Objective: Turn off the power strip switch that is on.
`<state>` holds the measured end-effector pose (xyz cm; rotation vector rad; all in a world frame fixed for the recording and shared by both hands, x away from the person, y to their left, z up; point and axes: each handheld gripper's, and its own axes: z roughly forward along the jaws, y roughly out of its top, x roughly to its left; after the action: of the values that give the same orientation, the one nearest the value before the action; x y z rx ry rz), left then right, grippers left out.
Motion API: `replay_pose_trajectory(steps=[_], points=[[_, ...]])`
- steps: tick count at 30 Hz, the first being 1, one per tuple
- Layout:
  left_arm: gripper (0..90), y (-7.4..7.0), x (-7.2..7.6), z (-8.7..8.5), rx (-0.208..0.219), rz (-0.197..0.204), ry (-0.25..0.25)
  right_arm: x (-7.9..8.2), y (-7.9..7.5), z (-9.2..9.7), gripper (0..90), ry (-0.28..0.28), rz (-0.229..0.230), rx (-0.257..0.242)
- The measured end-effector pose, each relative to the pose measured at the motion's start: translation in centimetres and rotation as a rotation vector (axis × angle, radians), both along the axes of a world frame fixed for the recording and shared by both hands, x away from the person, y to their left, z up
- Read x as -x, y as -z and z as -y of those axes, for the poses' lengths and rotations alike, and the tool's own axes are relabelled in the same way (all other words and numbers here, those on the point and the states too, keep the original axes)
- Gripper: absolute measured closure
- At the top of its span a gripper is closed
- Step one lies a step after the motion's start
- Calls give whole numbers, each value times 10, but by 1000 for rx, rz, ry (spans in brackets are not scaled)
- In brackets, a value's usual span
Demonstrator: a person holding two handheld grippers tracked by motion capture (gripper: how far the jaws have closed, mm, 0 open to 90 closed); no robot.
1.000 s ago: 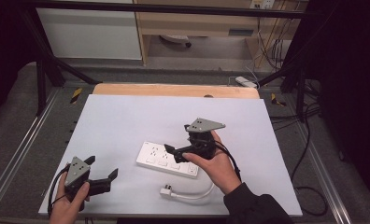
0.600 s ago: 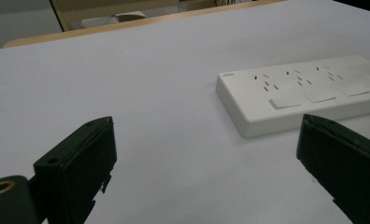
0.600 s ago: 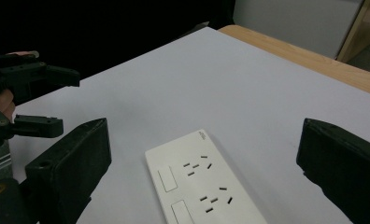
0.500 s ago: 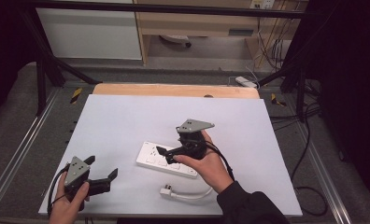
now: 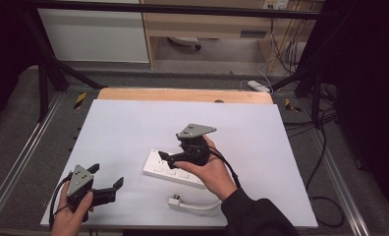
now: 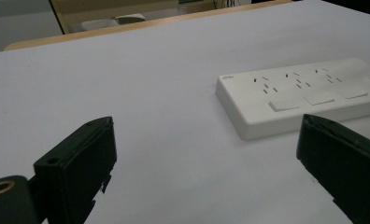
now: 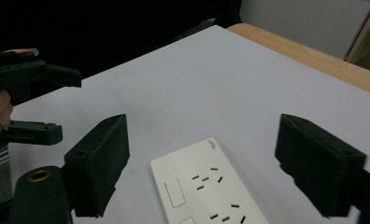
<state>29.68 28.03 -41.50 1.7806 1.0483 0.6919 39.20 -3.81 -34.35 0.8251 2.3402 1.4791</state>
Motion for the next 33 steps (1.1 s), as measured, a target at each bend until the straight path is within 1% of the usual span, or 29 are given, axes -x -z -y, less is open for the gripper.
replay_pose_trajectory(steps=[2,4,5,7,9,10,15,17,21,24,28,33], points=[[48,0,0,0,-2,3,0,-1,2,-3,260,-13,4,-1],[48,0,0,0,-1,4,-1,-3,4,-5,319,-21,-5,0],[48,0,0,0,-1,4,-1,-3,5,-6,363,-27,-1,1],[48,0,0,0,-2,3,0,-4,7,-9,414,-36,3,5],[48,0,0,0,-1,3,-1,-5,8,-10,495,-23,25,16],[48,0,0,0,-2,4,0,-5,9,-11,521,-23,30,17],[48,0,0,-1,-1,3,1,-5,13,-15,655,-38,52,17],[48,0,0,-1,-1,3,1,-3,15,-18,715,-40,73,26],[48,0,0,-1,4,7,-1,-2,18,-21,794,-36,94,21],[48,0,0,-1,4,6,0,-1,20,-23,822,-48,95,19],[48,0,0,-1,3,6,1,1,22,-26,852,-60,76,25],[48,0,0,-1,4,7,1,1,27,-29,865,-70,56,34]])
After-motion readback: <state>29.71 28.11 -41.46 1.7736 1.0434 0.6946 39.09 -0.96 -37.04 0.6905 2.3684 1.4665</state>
